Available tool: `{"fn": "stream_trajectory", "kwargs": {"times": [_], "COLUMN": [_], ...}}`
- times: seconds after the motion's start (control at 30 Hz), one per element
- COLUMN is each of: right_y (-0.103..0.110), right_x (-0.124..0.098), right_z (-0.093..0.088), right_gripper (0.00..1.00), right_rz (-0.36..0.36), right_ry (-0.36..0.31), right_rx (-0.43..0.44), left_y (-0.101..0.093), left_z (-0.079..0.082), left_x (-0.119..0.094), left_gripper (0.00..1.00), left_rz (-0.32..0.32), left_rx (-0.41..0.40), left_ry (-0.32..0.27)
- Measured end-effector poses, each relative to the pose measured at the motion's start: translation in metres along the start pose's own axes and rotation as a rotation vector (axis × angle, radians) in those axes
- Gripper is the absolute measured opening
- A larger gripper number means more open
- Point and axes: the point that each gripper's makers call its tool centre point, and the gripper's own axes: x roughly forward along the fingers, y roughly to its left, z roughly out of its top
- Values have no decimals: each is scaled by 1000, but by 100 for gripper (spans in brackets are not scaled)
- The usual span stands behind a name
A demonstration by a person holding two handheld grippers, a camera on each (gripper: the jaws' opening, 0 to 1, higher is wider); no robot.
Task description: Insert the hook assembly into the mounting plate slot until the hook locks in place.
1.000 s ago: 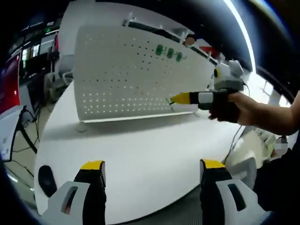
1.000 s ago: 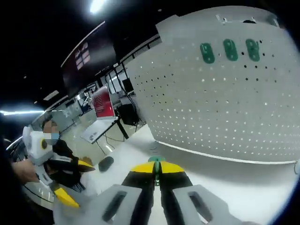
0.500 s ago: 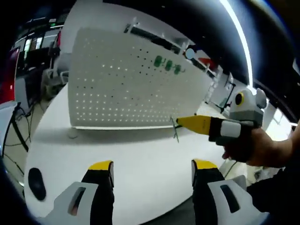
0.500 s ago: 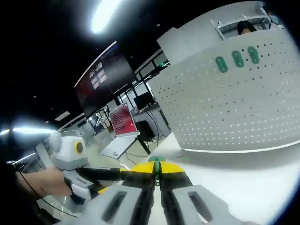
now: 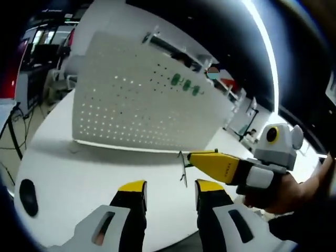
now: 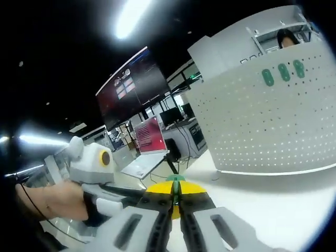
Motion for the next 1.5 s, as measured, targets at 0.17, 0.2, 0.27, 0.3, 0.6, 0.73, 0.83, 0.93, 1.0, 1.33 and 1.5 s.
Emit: {"fn": "stream_trajectory", "kwargs": {"times": [0.17, 0.2, 0.27, 0.3, 0.6, 0.73, 0.83, 0.93, 1.0, 1.33, 1.5], "right_y": [6, 8, 10, 11, 17, 18, 19, 19, 19, 20, 19], "right_x": [2, 2, 3, 3, 3, 2, 1, -1, 0, -7, -10], "right_z": [-3, -3, -3, -3, -2, -2, -1, -1, -1, 12, 9], "right_gripper": [0, 0, 0, 0, 0, 0, 0, 0, 0, 8, 8], "right_rz": [14, 16, 19, 23, 25, 23, 20, 15, 14, 26, 44], "right_ry": [4, 1, 0, 3, -8, -16, -18, -22, -19, -31, -3], "right_rx": [-12, -23, -45, -44, -83, -105, -114, -122, -118, -31, 17], "left_y": [-1, -2, -3, -3, -12, -13, -13, -15, -15, -3, -2], "left_z": [2, 2, 2, 1, 2, 2, 2, 3, 3, 8, 13], "left_x": [-3, -4, -5, -5, -6, -7, -8, -8, -8, -11, -11], "left_gripper": [23, 21, 19, 18, 5, 4, 3, 2, 2, 1, 1], "left_rz": [-19, -25, -35, -35, -72, -70, -71, -66, -56, 7, 10], "left_rx": [-37, -47, -64, -65, -41, -27, -29, -29, -13, 59, 135], "left_ry": [-18, -21, -24, -22, -25, -35, -34, -32, -32, -41, -66]}}
